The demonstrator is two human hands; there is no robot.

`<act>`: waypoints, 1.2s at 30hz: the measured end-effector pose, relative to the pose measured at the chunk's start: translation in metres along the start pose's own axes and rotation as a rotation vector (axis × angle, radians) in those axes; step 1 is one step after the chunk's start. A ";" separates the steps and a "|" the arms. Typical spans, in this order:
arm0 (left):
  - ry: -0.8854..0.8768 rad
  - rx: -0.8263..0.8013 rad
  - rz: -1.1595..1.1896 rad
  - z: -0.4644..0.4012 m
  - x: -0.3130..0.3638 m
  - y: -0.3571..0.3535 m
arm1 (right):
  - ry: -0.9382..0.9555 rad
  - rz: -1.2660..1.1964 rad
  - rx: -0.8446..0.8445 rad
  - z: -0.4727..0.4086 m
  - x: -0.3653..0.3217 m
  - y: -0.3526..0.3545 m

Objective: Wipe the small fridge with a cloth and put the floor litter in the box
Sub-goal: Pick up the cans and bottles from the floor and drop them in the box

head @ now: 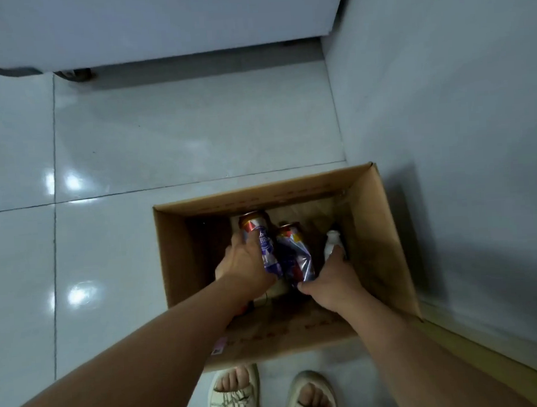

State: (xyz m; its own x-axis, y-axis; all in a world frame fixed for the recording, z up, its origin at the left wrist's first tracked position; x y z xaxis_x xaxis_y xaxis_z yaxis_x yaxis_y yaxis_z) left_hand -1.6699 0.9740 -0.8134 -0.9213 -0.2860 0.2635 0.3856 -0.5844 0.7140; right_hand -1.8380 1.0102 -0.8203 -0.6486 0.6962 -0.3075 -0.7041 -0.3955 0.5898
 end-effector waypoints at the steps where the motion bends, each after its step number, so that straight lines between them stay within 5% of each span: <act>1: 0.001 0.000 0.020 0.010 0.002 0.009 | 0.005 -0.002 0.012 0.012 -0.004 0.008; 21: -0.042 0.159 0.282 0.294 0.051 0.299 | 0.120 -0.043 0.137 0.338 -0.144 0.212; 36: 0.012 0.400 0.539 0.490 0.052 0.392 | 0.366 0.004 0.200 0.512 -0.160 0.281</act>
State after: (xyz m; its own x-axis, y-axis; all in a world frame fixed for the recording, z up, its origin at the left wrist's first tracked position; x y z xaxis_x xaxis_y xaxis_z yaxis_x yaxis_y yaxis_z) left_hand -1.5916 1.1021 -0.2024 -0.6035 -0.4692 0.6447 0.7412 -0.0320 0.6705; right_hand -1.7841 1.0949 -0.2230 -0.7365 0.4217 -0.5289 -0.6548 -0.2481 0.7140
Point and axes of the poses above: each hand's wrist, its own z-axis away from the middle knuckle, its own y-axis out of the back of the hand, x = y × z, the point moved 7 cm from there along -z, towards the middle knuckle, and after that the axes turned 9 degrees about x, right-handed, at the moved point
